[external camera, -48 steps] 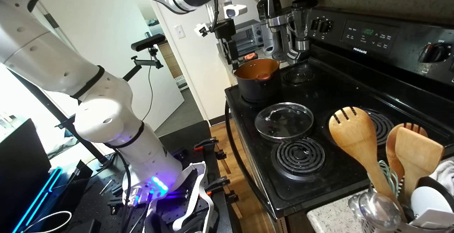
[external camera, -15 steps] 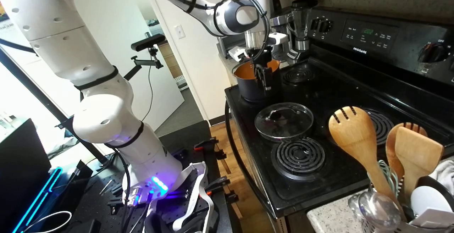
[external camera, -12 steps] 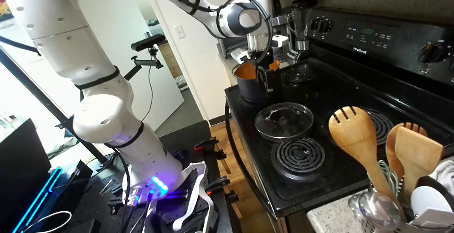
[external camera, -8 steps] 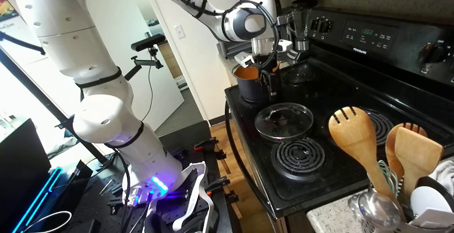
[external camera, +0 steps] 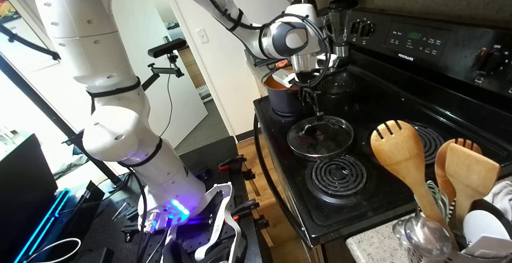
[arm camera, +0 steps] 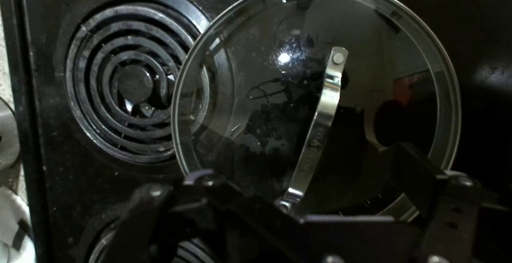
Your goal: Cover the pot with the lid
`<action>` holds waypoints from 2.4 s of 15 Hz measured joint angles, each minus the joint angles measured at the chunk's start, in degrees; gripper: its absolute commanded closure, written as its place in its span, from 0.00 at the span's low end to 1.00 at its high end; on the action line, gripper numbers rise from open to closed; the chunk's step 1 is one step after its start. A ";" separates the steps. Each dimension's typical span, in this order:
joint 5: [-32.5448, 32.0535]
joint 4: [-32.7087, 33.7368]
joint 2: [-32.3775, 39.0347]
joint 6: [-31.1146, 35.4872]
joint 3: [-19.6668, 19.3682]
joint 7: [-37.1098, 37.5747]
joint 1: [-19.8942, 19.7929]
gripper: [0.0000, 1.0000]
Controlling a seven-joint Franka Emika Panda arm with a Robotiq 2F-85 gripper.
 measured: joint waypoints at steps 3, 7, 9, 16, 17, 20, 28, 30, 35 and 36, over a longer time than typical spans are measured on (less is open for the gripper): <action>-0.01 0.00 1.02 2.18 -0.59 -0.42 0.06 0.00; 0.14 -0.14 1.82 6.39 -1.21 -0.42 0.06 0.00; 0.84 -0.40 2.11 8.71 -1.69 -0.42 0.05 0.00; 4.05 -0.97 3.22 12.14 -2.41 -0.41 0.01 0.00; 4.81 -1.10 3.39 12.15 -2.47 -0.41 0.00 0.00; 7.11 -1.45 4.25 12.15 -2.63 -0.42 -0.08 0.00; 10.68 -1.47 6.19 12.59 -2.67 -0.51 -0.13 0.48; 10.68 -1.47 5.86 12.65 -2.78 -0.53 -0.20 0.63; 11.24 -1.47 5.16 12.71 -2.93 -2.22 -0.63 1.00; 11.65 -1.47 5.13 12.74 -2.93 -2.73 -0.64 1.00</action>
